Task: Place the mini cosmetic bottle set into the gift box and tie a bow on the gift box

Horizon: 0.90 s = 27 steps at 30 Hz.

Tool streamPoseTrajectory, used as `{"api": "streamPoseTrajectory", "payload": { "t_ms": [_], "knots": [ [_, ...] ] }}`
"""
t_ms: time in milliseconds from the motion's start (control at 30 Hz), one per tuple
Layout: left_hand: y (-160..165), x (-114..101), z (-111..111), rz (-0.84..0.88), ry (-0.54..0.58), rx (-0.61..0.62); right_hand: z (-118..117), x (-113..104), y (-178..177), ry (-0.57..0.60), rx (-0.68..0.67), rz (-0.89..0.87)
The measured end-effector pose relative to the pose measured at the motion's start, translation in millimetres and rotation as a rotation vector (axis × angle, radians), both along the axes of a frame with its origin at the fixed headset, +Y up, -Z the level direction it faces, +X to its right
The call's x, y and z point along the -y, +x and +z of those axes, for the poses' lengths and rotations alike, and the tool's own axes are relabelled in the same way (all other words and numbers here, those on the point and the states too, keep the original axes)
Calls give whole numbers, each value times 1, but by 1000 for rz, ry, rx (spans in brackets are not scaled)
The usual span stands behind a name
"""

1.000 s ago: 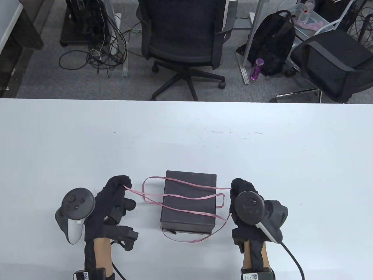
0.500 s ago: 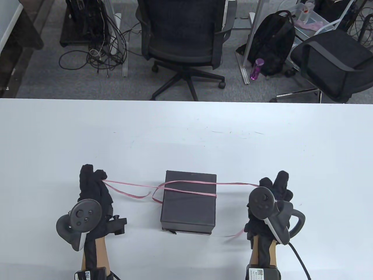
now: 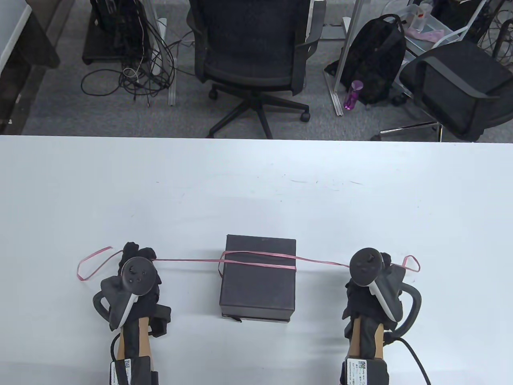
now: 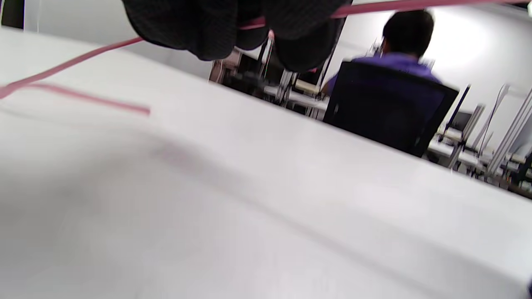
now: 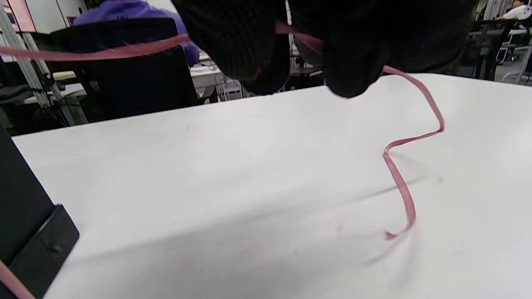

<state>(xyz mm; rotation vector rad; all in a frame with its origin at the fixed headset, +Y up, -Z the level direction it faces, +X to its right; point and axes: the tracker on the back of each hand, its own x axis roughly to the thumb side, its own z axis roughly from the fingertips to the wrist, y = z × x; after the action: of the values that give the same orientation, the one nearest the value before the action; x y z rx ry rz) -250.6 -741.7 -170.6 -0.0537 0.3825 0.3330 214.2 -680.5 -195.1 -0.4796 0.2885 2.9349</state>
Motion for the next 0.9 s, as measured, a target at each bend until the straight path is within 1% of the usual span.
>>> {"api": "streamPoseTrajectory", "payload": {
  "t_ms": [33, 67, 100, 133, 167, 200, 233, 300, 333, 367, 400, 433, 467, 500, 567, 633, 733, 800, 900],
  "knots": [
    [0, 3, -2, 25, -93, 6, -1, 4, 1, -28, -4, -9],
    [-1, 4, -3, 40, -161, 12, -2, 5, 1, -47, -10, -27],
    [-1, 4, -4, 64, -251, 25, -1, 6, 1, -56, -11, -66],
    [-2, 3, -5, 83, -317, 38, -1, 4, 1, -43, -12, -75],
    [-2, 1, -5, 98, -363, 47, 0, 0, -1, -31, -20, -72],
    [-1, -2, -4, 107, -377, 47, 2, -4, -3, -16, -21, -60],
    [0, -7, -4, 107, -373, 47, 4, -10, -6, 5, -20, -48],
    [5, -21, -1, 88, -320, 60, 9, -21, -14, 67, -55, -39],
    [9, -31, 1, 78, -254, 79, 11, -26, -20, 118, -109, -67],
    [15, -41, 4, 85, -163, 118, 12, -30, -27, 165, -193, -125],
    [19, -47, 5, 105, -104, 158, 12, -31, -31, 190, -256, -169],
    [28, -53, 6, 159, -30, 262, 11, -30, -39, 214, -366, -260],
    [34, -56, 6, 203, 0, 336, 10, -28, -43, 208, -418, -322],
    [43, -56, 5, 274, 27, 446, 7, -24, -49, 165, -475, -429],
    [57, -50, 2, 380, 29, 561, 4, -15, -59, 79, -527, -567],
    [68, -41, -2, 423, 9, 608, 1, -8, -66, 53, -551, -603],
    [77, -34, -3, 400, 6, 618, 1, -7, -69, 85, -522, -554],
    [83, -33, -3, 358, -7, 621, 1, -7, -68, 73, -521, -548],
    [89, -34, -2, 288, -17, 611, 0, -7, -67, 26, -526, -584]
  ]
}}
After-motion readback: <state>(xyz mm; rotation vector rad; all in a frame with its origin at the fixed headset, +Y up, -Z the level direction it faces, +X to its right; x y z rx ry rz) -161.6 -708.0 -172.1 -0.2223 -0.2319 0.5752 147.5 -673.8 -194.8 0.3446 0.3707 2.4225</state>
